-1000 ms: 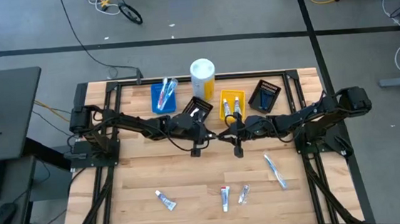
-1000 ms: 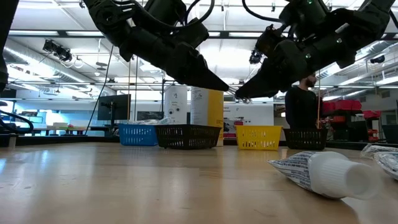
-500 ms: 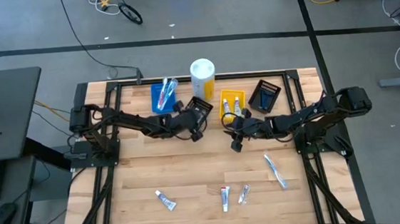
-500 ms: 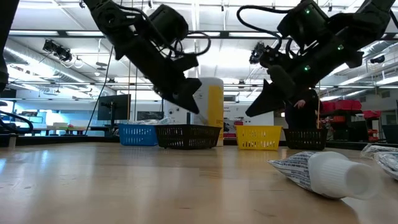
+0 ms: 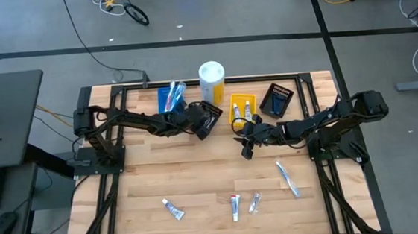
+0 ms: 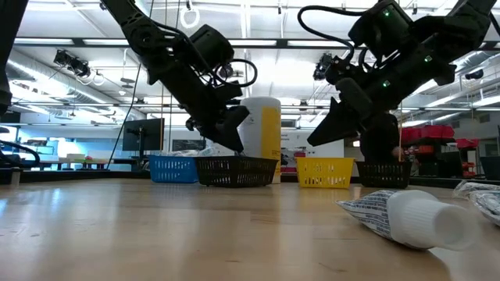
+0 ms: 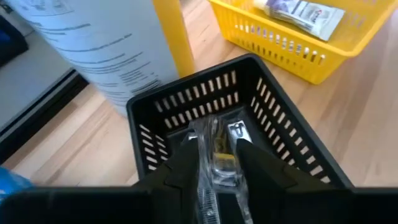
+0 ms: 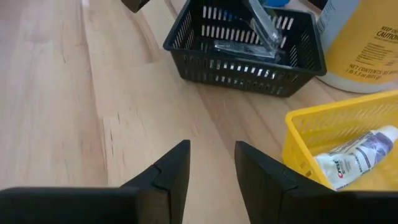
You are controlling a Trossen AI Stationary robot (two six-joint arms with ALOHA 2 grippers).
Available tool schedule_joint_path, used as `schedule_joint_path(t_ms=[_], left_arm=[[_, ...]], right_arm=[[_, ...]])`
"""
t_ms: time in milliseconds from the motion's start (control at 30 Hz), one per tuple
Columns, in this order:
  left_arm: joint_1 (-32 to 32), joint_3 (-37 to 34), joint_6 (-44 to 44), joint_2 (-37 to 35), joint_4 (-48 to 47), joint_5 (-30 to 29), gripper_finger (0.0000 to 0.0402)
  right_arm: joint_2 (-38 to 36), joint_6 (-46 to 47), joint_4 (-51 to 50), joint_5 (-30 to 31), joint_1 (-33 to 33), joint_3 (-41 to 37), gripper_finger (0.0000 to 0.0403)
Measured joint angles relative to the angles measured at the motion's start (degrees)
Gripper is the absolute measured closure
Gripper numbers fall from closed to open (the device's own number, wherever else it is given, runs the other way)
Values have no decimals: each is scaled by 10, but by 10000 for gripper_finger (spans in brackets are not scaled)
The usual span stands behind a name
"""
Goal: Pick & Place Travel size toiletries
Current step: Put the silver nail cutter into the left black bin, then put the toothpaste into the yellow bin
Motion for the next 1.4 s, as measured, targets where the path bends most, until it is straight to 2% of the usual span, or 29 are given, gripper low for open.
schedule_joint_path(t_ms=[233,400,667,933,1400], left_arm=[[5,0,22,0,1,8,247],[1,0,20,-2,0,7,235],[-10,0,32,-22,60,8,247],[-26,0,-37,-22,65,56,257],[-123,0,-99,-22,65,68,280]], right_arm=[[0,0,4,0,0,0,267],[0,0,4,0,0,0,267],[0,0,4,0,0,0,267],[0,0,5,0,0,0,267],[0,0,5,0,0,0,267]])
